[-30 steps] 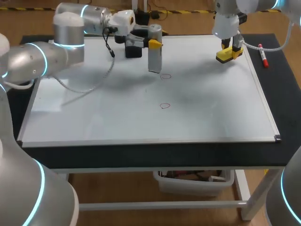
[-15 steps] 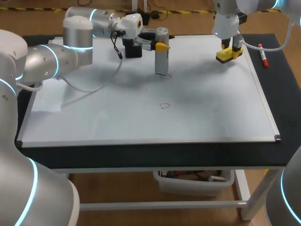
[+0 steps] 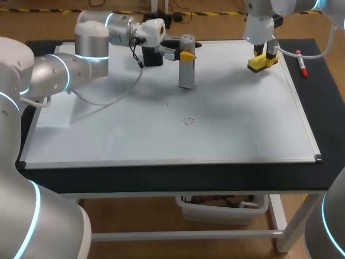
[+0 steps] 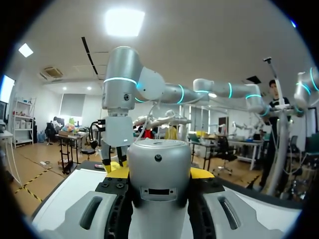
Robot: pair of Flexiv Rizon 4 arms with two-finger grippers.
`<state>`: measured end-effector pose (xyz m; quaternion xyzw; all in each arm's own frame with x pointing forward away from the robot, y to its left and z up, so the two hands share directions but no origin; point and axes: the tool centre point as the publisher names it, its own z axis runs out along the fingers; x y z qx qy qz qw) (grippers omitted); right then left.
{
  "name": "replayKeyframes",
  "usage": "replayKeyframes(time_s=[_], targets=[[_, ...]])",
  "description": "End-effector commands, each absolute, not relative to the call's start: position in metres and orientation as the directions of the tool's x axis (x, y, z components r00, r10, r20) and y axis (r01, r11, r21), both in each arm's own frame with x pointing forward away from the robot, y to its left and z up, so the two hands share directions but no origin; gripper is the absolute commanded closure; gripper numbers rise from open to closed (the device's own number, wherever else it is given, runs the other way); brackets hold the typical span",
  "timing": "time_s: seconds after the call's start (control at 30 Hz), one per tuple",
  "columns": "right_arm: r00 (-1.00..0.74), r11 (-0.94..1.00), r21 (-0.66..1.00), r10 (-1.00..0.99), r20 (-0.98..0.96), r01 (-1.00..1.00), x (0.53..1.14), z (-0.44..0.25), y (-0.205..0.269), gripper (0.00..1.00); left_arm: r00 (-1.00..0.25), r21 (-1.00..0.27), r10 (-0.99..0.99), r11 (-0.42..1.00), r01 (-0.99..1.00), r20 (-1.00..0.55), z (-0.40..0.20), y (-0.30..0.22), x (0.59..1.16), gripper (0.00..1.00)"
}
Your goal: Pick up the inspection probe, press it on each red-marked spot on the whiteboard one by one, put down the probe, pick up the eraser, and wipe off all the red marks.
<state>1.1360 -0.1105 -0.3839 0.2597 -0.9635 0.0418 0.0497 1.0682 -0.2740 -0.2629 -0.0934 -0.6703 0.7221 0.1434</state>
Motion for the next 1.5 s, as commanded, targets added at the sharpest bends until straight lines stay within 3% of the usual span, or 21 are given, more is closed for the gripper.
replayKeyframes(time_s=[0.03, 1.23, 1.5], targets=[[-0.859, 0.861, -0.057, -0.497, 0.121, -0.506, 1.136, -0.382, -0.111, 1.00, -0.868, -0.994, 0.494, -0.062, -0.089, 0.047, -0.268, -0.277, 1.076, 1.00], [-0.859, 0.861, -0.057, -0.497, 0.121, -0.506, 1.136, -0.382, -0.111, 1.00, -0.858, -0.994, 0.513, -0.071, -0.083, 0.035, -0.282, -0.276, 1.074, 1.00], [-0.859, 0.861, -0.057, -0.497, 0.121, -0.506, 1.136, -0.382, -0.111, 1.00, -0.878, -0.995, 0.478, -0.077, -0.066, 0.021, -0.258, -0.266, 1.075, 1.00]])
